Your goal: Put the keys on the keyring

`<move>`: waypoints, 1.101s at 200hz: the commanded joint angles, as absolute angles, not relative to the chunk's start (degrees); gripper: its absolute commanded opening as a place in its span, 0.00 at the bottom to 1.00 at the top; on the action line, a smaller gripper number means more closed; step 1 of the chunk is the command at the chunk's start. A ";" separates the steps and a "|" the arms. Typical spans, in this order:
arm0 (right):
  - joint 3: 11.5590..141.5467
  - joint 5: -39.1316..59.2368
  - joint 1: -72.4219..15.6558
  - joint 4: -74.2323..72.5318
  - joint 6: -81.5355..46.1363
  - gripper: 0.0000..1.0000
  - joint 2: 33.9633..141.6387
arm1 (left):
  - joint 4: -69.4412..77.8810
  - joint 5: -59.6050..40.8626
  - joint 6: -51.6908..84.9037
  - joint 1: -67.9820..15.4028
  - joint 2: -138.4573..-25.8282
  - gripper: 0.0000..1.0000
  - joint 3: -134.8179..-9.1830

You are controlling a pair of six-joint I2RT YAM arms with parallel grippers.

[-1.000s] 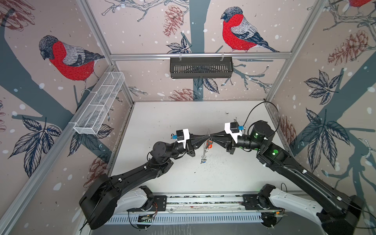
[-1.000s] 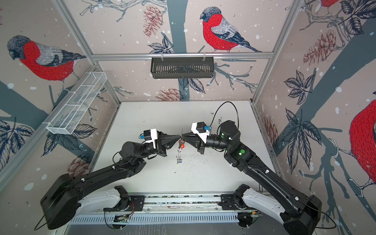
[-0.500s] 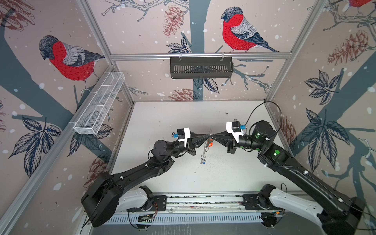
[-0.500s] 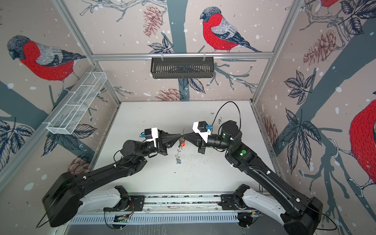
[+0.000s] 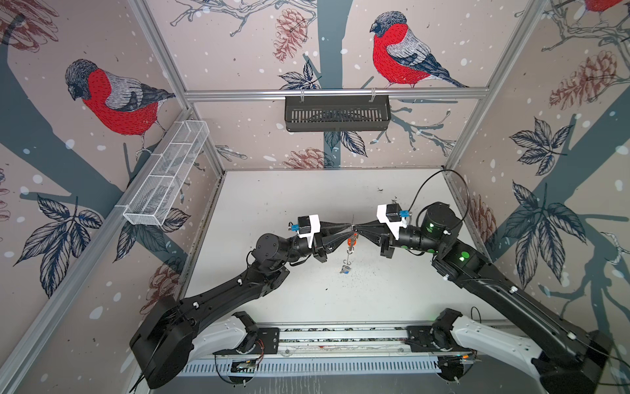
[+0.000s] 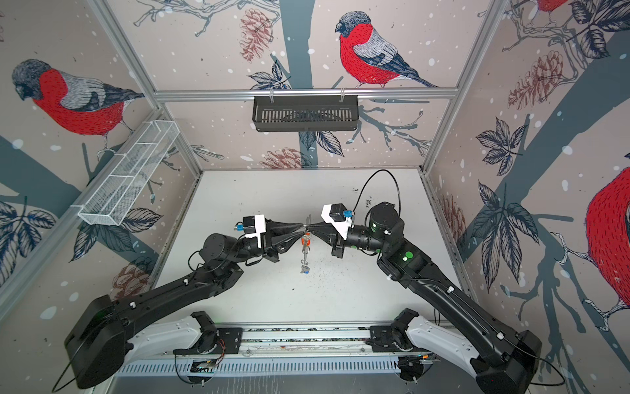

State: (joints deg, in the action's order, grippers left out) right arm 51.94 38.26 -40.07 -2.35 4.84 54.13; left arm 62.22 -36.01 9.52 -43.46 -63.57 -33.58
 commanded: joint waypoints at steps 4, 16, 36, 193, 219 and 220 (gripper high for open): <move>52.36 35.33 -40.10 -2.97 5.77 0.00 54.79 | 57.06 -34.34 5.88 -43.03 -60.78 0.26 -34.01; 52.80 34.55 -40.16 -2.11 6.04 0.00 55.26 | 53.42 -33.35 3.92 -42.98 -59.08 0.27 -34.28; 55.44 31.80 -40.71 2.01 7.46 0.00 56.77 | 42.62 -30.98 -1.26 -42.89 -55.95 0.26 -36.55; 95.08 5.47 -52.21 49.12 17.12 0.00 78.48 | -20.36 -17.34 -33.84 -42.89 -57.50 0.19 -68.50; 97.29 4.32 -52.68 51.24 18.05 0.00 79.54 | -22.21 -18.19 -35.82 -42.89 -57.77 0.20 -70.53; 97.34 4.31 -52.75 51.19 18.08 0.00 79.54 | -22.27 -18.19 -35.89 -42.89 -57.80 0.20 -70.60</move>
